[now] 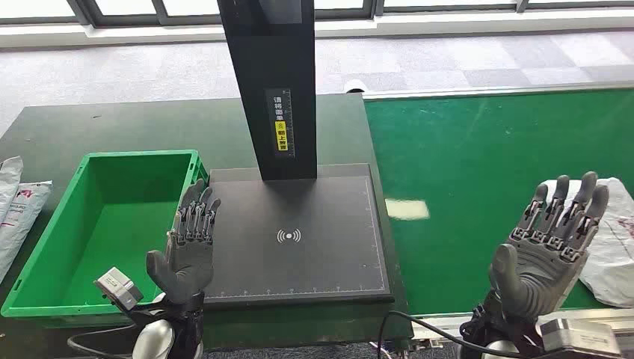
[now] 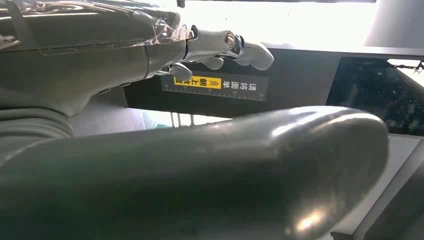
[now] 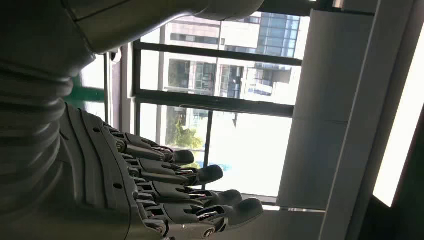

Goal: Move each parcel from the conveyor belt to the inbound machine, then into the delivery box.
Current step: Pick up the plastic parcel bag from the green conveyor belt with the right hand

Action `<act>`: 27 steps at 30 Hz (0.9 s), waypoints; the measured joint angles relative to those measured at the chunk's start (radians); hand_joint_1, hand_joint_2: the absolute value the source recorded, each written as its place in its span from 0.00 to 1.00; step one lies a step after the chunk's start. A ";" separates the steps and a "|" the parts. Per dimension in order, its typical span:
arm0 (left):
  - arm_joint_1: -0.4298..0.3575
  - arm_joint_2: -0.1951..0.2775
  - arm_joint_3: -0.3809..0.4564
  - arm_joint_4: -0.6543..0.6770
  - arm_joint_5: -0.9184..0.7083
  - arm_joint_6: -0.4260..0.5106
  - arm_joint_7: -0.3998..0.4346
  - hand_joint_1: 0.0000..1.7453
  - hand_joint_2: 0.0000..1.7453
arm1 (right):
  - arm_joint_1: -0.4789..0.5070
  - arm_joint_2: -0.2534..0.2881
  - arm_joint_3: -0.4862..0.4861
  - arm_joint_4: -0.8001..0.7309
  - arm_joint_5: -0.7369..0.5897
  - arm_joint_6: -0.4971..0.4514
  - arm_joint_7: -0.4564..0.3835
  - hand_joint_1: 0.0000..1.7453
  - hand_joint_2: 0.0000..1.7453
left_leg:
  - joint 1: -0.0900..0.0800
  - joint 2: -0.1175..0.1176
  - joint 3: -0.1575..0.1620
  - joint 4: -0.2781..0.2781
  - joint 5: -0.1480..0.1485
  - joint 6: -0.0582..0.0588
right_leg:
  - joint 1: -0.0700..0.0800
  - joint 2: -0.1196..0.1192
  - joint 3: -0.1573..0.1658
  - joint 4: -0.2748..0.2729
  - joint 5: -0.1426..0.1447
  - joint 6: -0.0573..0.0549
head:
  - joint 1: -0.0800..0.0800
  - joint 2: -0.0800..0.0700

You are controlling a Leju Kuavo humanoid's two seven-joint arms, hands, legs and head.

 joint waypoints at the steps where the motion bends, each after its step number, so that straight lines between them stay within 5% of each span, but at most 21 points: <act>1: -0.001 0.000 -0.001 0.001 0.000 0.000 0.000 0.00 0.00 | 0.000 0.001 -0.002 0.000 0.000 -0.001 0.000 0.00 1.00 | 0.000 0.000 0.000 0.000 0.000 0.000 | 0.000 0.000 0.000 0.000 0.000 0.000 | 0.000 0.000; 27: -0.025 0.000 -0.004 0.029 0.000 0.000 0.000 0.00 0.00 | 0.004 0.007 -0.016 -0.007 -0.005 -0.010 0.000 0.00 1.00 | 0.000 0.000 0.000 0.000 0.000 0.000 | 0.000 0.000 0.000 0.000 0.000 0.000 | 0.000 0.000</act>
